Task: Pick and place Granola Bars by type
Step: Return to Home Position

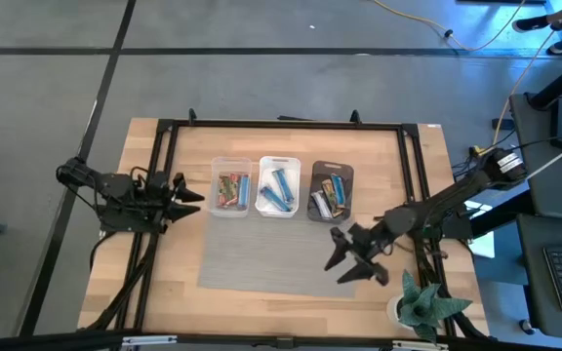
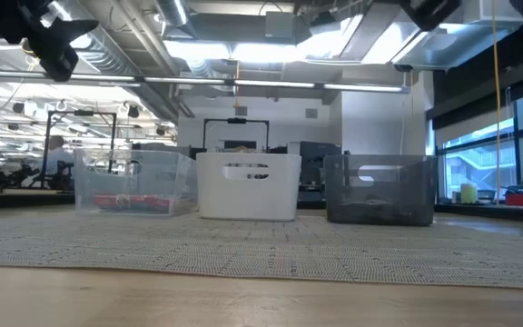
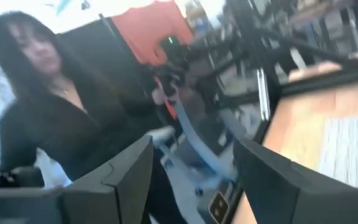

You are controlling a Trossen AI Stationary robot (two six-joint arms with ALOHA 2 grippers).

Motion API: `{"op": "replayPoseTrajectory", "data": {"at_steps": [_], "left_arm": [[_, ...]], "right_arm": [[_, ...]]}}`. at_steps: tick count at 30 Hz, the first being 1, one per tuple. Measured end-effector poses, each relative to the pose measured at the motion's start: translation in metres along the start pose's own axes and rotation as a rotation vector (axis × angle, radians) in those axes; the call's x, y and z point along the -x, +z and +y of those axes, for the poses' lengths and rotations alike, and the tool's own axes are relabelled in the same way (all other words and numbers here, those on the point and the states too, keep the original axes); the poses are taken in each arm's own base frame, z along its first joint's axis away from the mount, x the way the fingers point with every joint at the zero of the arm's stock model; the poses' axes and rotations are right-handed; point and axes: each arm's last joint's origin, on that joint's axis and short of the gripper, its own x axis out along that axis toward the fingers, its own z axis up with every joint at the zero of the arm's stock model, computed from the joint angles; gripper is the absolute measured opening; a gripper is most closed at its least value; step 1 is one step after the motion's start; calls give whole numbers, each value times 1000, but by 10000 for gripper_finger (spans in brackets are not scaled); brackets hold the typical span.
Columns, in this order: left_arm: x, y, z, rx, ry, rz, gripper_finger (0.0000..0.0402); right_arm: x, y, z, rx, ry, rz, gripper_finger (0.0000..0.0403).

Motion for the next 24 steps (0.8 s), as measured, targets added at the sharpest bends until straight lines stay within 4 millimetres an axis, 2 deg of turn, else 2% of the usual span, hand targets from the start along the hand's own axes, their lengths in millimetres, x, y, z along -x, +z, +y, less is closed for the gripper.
{"op": "replayPoseTrajectory", "data": {"at_steps": [8, 10, 17, 24], "left_arm": [[-1, -4, 3, -21, 65, 21, 171], [-2, -5, 3, -14, 48, 9, 171], [-7, -31, 14, 6, 111, 51, 172], [-7, -36, 17, -2, 164, 44, 171]], "right_arm": [[34, -28, -7, 60, 69, -108, 226], [40, -33, -7, 67, 84, -115, 226], [72, -44, -9, 121, 156, -228, 226], [92, -55, -17, 76, 116, -225, 226]]}}
